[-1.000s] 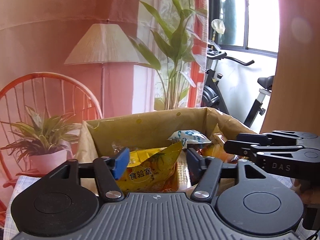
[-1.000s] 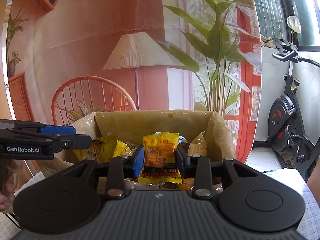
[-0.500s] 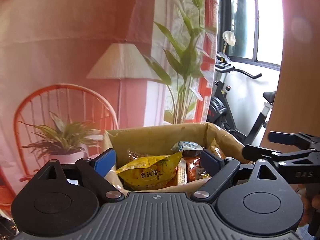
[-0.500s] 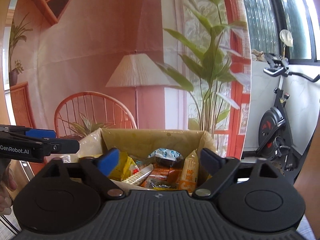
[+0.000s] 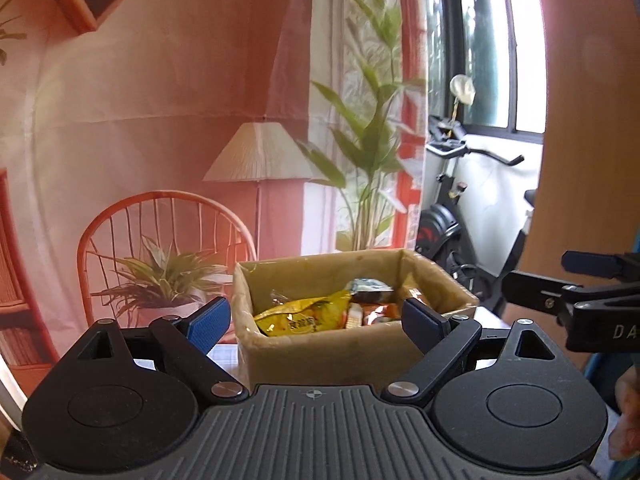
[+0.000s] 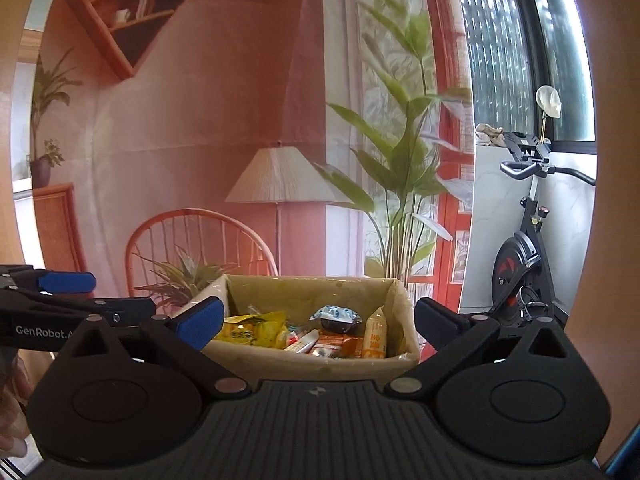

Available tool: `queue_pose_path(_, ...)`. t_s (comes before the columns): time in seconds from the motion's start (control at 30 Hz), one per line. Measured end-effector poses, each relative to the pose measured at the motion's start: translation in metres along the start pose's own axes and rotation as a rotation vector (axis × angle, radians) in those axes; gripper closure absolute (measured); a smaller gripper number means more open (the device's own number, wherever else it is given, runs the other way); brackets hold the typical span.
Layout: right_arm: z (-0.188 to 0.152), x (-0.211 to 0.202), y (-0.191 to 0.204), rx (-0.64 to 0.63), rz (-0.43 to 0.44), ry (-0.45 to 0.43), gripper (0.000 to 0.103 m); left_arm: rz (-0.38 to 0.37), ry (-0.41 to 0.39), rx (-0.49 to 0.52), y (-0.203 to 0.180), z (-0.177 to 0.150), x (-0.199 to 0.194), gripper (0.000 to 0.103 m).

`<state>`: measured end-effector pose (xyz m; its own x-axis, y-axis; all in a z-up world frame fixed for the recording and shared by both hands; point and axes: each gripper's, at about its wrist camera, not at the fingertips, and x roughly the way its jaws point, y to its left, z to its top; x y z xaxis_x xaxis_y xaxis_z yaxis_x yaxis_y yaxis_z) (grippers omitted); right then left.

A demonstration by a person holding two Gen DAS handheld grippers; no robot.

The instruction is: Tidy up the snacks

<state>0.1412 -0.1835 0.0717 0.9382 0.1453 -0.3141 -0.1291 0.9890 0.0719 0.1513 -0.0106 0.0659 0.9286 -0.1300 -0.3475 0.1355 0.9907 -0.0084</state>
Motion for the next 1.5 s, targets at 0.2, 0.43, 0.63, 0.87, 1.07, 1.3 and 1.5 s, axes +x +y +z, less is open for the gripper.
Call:
queue_pose_path(0.2, -0.004, -0.04, 0.014, 0.012, 0.002, -0.003, 0.0, -0.002, -0.067, 0.032, -0.009, -0.007, -0.048, 0.009)
queue_pose_path(0.43, -0.005, -0.075, 0.027, 0.026, -0.009, -0.012, 0.0, -0.004, -0.107, 0.004, -0.008, -0.008, -0.089, 0.009)
queue_pose_path(0.63, 0.001, -0.095, 0.036, 0.017, -0.013, -0.028, 0.0, 0.022, -0.14, -0.006, -0.006, -0.002, -0.108, 0.009)
queue_pose_path(0.87, 0.008, -0.104, 0.037, 0.033, -0.018, -0.045, 0.0, 0.047, -0.154, -0.005, -0.004, 0.001, -0.117, 0.009)
queue_pose_path(1.07, 0.009, -0.11, 0.036, 0.037, -0.025, -0.049, 0.0, 0.05, -0.147, -0.027, -0.001, 0.0, -0.119, 0.009)
queue_pose_path(1.3, 0.01, -0.114, 0.033, 0.043, -0.031, -0.055, 0.0, 0.052, -0.147, -0.027, -0.001, 0.001, -0.121, 0.009)
queue_pose_path(1.5, 0.009, -0.116, 0.03, 0.048, -0.035, -0.052, 0.0, 0.051, -0.141, -0.036, 0.0, 0.0, -0.122, 0.009)
